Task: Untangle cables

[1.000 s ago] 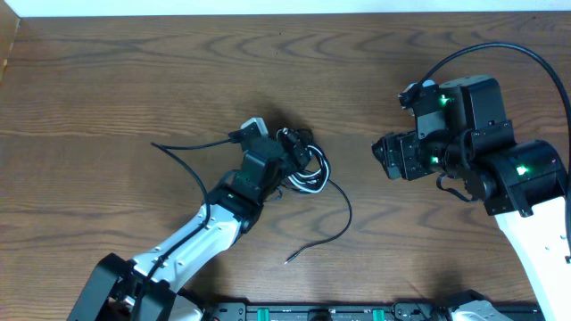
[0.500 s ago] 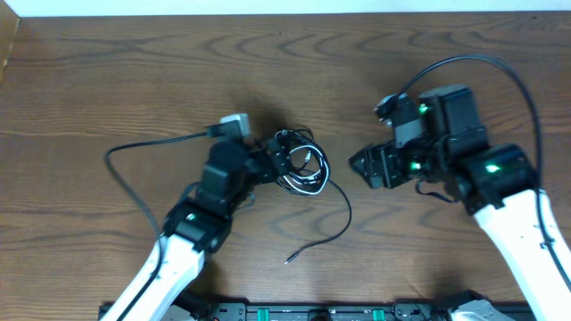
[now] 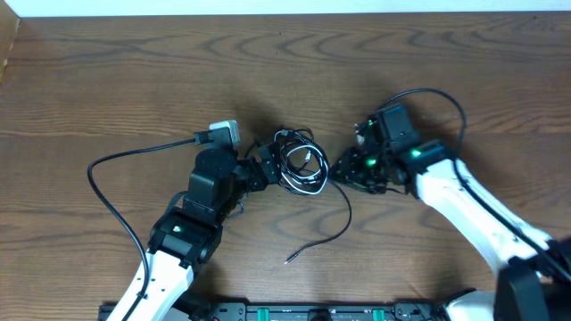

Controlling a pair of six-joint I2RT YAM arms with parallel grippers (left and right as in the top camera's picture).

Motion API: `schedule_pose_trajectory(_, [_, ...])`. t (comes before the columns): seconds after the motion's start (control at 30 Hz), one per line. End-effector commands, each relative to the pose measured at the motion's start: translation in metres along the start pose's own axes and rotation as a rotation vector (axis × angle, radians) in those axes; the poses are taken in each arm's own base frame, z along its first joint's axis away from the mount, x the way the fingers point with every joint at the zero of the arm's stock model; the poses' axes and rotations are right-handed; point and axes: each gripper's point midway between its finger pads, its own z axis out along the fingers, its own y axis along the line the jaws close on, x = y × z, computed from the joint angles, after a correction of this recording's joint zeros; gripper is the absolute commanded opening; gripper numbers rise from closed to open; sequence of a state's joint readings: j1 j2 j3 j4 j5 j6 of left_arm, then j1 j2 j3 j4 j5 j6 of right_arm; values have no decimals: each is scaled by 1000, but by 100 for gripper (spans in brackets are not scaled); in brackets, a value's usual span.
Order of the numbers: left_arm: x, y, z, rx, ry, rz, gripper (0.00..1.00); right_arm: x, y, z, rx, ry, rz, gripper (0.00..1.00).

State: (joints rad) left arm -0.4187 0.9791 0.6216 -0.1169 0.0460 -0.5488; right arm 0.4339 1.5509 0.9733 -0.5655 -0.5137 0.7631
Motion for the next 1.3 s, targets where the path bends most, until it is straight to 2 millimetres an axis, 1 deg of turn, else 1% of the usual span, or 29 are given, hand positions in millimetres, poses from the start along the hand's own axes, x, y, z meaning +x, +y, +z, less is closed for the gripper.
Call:
schedule_pose_trajectory(0.0, [-4,2,-2,-17,-6,15,99,18,16,16,-69,105,80,43])
schedule_pose_trajectory(0.03, [-2,3,-2,-23,3,15,99,21,20,21,-86,128,73,44])
schedule_pose_trajectory(0.1, [1,6,-2,-33,18,15,99,29,22,31,-80,162,108,42])
schedule_pose_trajectory(0.3, [8,11,-2,-53,46,16,99,49,14,59,6,240,379,38])
schedule_pose_trajectory(0.4, [8,11,-2,-53,46,16,99,49,15,72,15,246,471,36])
schedule_pose_trajectory(0.53, [9,11,-3,-54,48,16,99,43,18,82,-1,236,535,36])
schedule_pose_trajectory(0.67, [11,13,-3,-61,58,16,99,34,25,84,-36,214,568,36])
schedule_pose_trajectory(0.77, [14,15,-3,-70,71,16,99,31,28,84,-50,207,574,37])
schedule_pose_trajectory(0.97, [18,18,-4,-82,88,16,99,24,24,82,-47,192,617,42])
schedule_pose_trajectory(1.1, [19,18,-4,-82,89,16,99,19,22,80,-55,193,661,48])
schedule_pose_trajectory(1.27, [19,18,-4,-82,89,16,99,13,20,77,-63,187,684,49])
